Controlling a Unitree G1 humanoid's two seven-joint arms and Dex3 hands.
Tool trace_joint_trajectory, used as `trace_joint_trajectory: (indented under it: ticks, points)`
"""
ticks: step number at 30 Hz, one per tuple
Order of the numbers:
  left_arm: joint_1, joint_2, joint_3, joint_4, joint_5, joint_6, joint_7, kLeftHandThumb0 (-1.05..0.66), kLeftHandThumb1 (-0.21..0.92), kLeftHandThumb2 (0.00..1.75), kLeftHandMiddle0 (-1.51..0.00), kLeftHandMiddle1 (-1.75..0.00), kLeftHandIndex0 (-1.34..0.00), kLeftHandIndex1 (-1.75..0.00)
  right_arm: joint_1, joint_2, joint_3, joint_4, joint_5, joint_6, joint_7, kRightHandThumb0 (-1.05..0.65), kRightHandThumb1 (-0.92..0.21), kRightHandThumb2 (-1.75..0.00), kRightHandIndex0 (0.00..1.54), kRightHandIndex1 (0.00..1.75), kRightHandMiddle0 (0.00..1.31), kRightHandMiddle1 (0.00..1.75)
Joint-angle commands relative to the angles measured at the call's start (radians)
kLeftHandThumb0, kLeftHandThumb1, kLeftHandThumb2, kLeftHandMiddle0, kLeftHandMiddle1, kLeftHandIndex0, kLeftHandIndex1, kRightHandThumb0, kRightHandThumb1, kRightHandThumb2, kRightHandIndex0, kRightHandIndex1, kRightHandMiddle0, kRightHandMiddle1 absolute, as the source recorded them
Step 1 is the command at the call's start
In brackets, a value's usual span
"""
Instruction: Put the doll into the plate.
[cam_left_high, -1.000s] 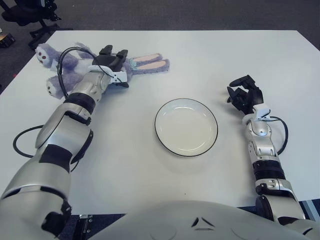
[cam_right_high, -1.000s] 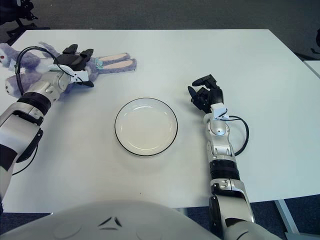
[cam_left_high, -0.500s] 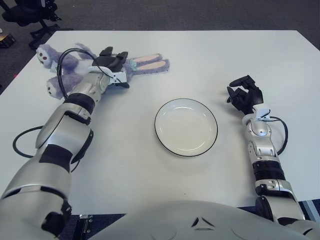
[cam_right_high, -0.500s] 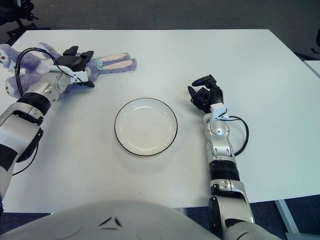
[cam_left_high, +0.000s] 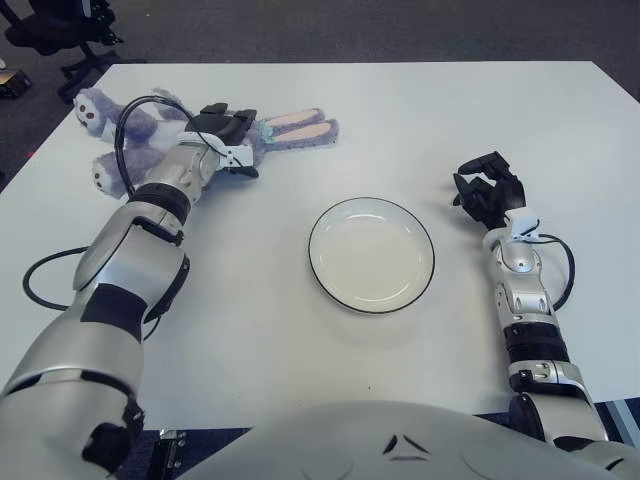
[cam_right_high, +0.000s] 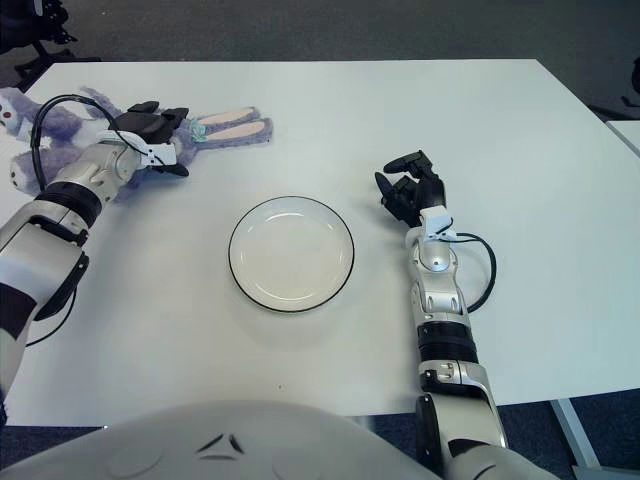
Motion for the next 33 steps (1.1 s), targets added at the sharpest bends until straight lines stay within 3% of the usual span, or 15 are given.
trace_joint_trajectory:
  ticks: [1,6,11,12,16,19,23,29,31,33]
  points:
    - [0.084,-0.015,-0.037,0.048,0.03,-0.017,-0.034,-0.14,0.8,0.01,-0.18,-1.27,-0.28,-0.96,0.045,0.012,-0.001,0.015,0.0,0.031,0.003,-0.35,-0.92,-0.32,0.81,1.56,0.41,1.52]
    - [0.083,-0.014,-0.044,0.051,0.031,-0.019,-0.018,-0.11,0.82,0.01,-0.16,-1.41,-0.22,-1.21,0.047,0.012,-0.002,0.011,0.0,0.034,0.004,-0.35,-0.92,-0.32,0.81,1.57,0.41,1.53]
    - [0.083,-0.015,-0.048,0.053,0.029,-0.02,-0.015,-0.1,0.83,0.01,-0.16,-1.43,-0.21,-1.25,0.047,0.013,-0.002,0.01,0.0,0.035,0.004,-0.35,-0.92,-0.32,0.81,1.57,0.41,1.53]
    - [0.094,-0.016,-0.056,0.057,0.04,-0.009,0.034,-0.1,0.83,0.01,-0.16,-1.43,-0.21,-1.25,0.047,0.013,-0.002,0.008,0.001,0.036,0.005,-0.35,-0.92,-0.32,0.81,1.57,0.41,1.53]
    - [0.112,-0.019,-0.072,0.065,0.061,0.007,0.123,-0.07,0.86,0.02,-0.15,-1.57,-0.16,-1.57,0.047,0.013,-0.002,0.005,0.001,0.038,0.006,-0.35,-0.92,-0.32,0.81,1.57,0.41,1.53]
    - [0.114,-0.02,-0.075,0.07,0.063,0.008,0.14,0.24,0.91,0.22,-0.35,-1.53,-0.16,-1.7,0.047,0.013,-0.003,0.004,0.003,0.038,0.007,-0.35,-0.92,-0.33,0.82,1.58,0.4,1.53]
    - [0.119,-0.019,-0.066,0.074,0.049,0.003,0.151,0.32,0.92,0.28,-0.4,-1.52,-0.19,-1.73,0.046,0.014,-0.003,0.002,0.004,0.04,0.008,-0.35,-0.92,-0.33,0.82,1.58,0.4,1.54]
    - [0.128,-0.014,-0.047,0.078,0.029,-0.023,0.174,0.35,0.81,0.49,-0.44,-1.55,-0.33,-1.75,0.047,0.016,-0.003,0.0,0.006,0.041,0.009,-0.35,-0.92,-0.33,0.82,1.59,0.4,1.54]
    - [0.132,-0.01,-0.042,0.079,0.025,-0.038,0.187,0.38,0.68,0.77,-0.42,-1.66,-0.42,-1.75,0.046,0.016,-0.003,-0.001,0.007,0.042,0.01,-0.35,-0.92,-0.33,0.82,1.59,0.4,1.54]
    - [0.135,-0.008,-0.04,0.081,0.025,-0.049,0.2,0.38,0.62,0.87,-0.42,-1.7,-0.46,-1.75,0.046,0.016,-0.004,0.0,0.008,0.042,0.011,-0.35,-0.92,-0.33,0.82,1.59,0.39,1.54]
